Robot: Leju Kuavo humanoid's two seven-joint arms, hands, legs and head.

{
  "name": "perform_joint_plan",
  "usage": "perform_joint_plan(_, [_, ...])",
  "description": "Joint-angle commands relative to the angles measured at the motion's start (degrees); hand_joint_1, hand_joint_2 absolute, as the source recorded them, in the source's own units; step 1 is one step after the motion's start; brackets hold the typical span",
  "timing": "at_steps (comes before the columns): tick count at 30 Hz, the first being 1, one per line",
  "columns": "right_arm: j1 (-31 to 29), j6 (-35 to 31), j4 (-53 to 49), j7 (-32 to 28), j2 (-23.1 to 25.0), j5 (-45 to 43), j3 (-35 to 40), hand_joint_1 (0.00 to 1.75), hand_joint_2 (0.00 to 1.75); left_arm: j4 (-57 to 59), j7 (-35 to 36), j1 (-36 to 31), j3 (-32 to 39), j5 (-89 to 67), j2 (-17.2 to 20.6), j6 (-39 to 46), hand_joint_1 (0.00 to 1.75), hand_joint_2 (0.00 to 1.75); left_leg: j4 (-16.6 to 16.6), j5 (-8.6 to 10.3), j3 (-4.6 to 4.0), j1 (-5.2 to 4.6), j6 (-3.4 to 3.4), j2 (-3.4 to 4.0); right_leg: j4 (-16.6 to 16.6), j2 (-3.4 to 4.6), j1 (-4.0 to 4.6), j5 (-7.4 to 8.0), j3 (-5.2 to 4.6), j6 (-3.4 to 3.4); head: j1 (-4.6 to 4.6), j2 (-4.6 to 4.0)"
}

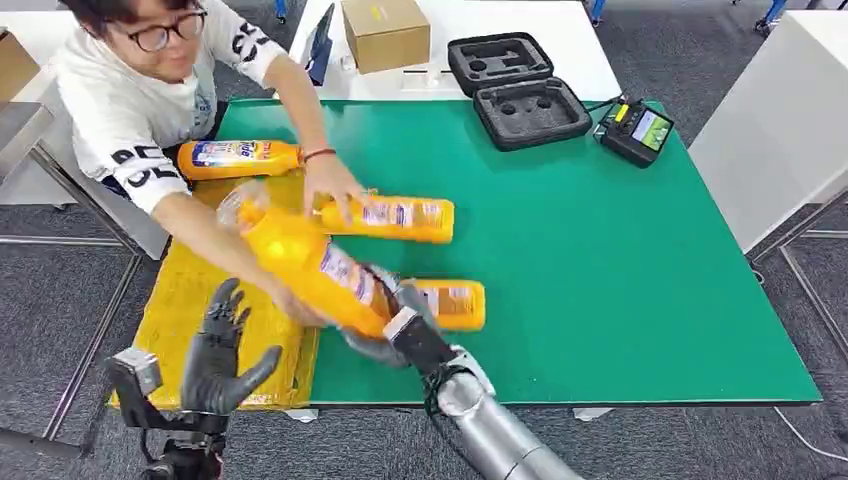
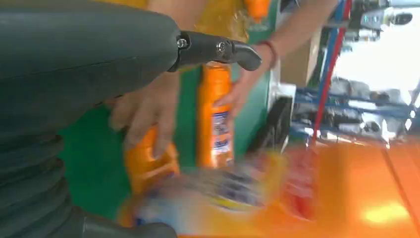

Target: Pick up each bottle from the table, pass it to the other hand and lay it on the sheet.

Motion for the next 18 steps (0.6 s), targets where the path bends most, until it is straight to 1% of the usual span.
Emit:
perform_joint_plan(1, [0.0, 4.1, 12.7, 0.0, 3.2, 1.1, 9.7, 1.75, 1.75, 0.8, 1.5, -1.6, -10.2, 6.6, 6.5, -2.4, 0.00, 1.75, -0.1, -0.10, 0.43, 0.02, -0.07, -0.13, -0.1, -0.05, 0.01, -0.15, 0.42, -0.07, 0.00, 0.00])
perform_joint_plan(5, [0.0, 4.1, 12.6, 0.0, 3.1, 1.1, 9.7, 1.75, 1.75, 0.6, 1.5, -1.7, -10.3, 6.5, 6.4, -2.5, 0.00, 1.75, -0.1, -0.02, 0.13, 0.00, -0.01, -0.04, 0.0, -0.01, 0.02, -0.05, 0.12, -0.02, 0.00, 0.00])
perform_joint_plan(6, [0.0, 4.1, 12.6, 0.0, 3.1, 1.1, 9.7, 1.75, 1.75, 0.6, 1.5, -1.7, -10.3, 6.5, 6.4, -2.5, 0.00, 1.75, -0.1, -0.08, 0.28, -0.01, -0.02, -0.07, 0.0, 0.00, 0.01, -0.11, 0.27, -0.03, 0.00, 0.00])
perform_joint_plan(7, [0.0, 4.1, 12.6, 0.0, 3.1, 1.1, 9.7, 1.75, 1.75, 0.6, 1.5, -1.7, -10.3, 6.5, 6.4, -2.5, 0.00, 1.75, -0.1, -0.05, 0.20, 0.00, -0.02, -0.07, 0.0, -0.01, 0.00, -0.08, 0.19, -0.03, 0.00, 0.00])
perform_joint_plan(8, [0.0, 4.2, 12.9, 0.0, 3.1, 1.3, 9.7, 1.75, 1.75, 0.6, 1.5, -1.7, -10.2, 6.6, 6.3, -2.5, 0.00, 1.75, -0.1, -0.11, 0.32, 0.01, -0.03, -0.11, 0.0, -0.03, 0.00, -0.14, 0.32, -0.04, 0.00, 0.00])
perform_joint_plan(11, [-0.1, 4.3, 13.0, 0.0, 2.9, 1.6, 9.6, 1.75, 1.75, 0.6, 2.1, -1.6, -9.8, 7.4, 5.7, -2.9, 0.00, 1.75, -0.1, -0.03, 0.12, 0.00, -0.02, -0.07, 0.0, -0.02, 0.00, -0.05, 0.12, -0.02, 0.00, 0.00])
perform_joint_plan(14, [-0.2, 3.9, 13.5, 0.0, 3.0, 1.7, 9.2, 1.75, 1.75, 1.3, 3.0, -2.4, -10.3, 8.4, 5.6, -4.0, 0.00, 1.75, -0.1, -0.08, 0.30, 0.00, -0.02, -0.12, 0.0, -0.05, 0.00, -0.12, 0.30, -0.02, 0.00, 0.00])
perform_joint_plan(16, [-0.2, 3.8, 13.4, 0.0, 3.0, 1.8, 9.0, 1.75, 1.75, 1.4, 3.5, -2.6, -10.6, 8.8, 5.6, -4.4, 0.00, 1.75, -0.1, -0.02, 0.16, -0.01, 0.00, -0.12, 0.0, -0.07, -0.01, -0.07, 0.16, -0.01, 0.00, 0.00])
perform_joint_plan(17, [-0.2, 3.9, 13.3, 0.0, 3.1, 2.0, 9.0, 1.75, 1.75, 1.1, 3.5, -2.5, -10.9, 8.8, 5.5, -4.5, 0.00, 1.75, -0.1, -0.07, 0.26, 0.00, -0.01, -0.16, 0.0, -0.09, 0.00, -0.13, 0.28, -0.01, 0.00, 0.00])
perform_joint_plan(18, [-0.1, 3.7, 13.2, 0.0, 3.2, 2.3, 9.1, 1.75, 1.75, 0.8, 3.6, -2.4, -11.2, 8.9, 5.6, -4.7, 0.00, 1.75, -0.1, -0.02, 0.13, 0.00, 0.00, -0.12, 0.0, -0.07, 0.00, -0.06, 0.14, -0.01, 0.00, 0.00])
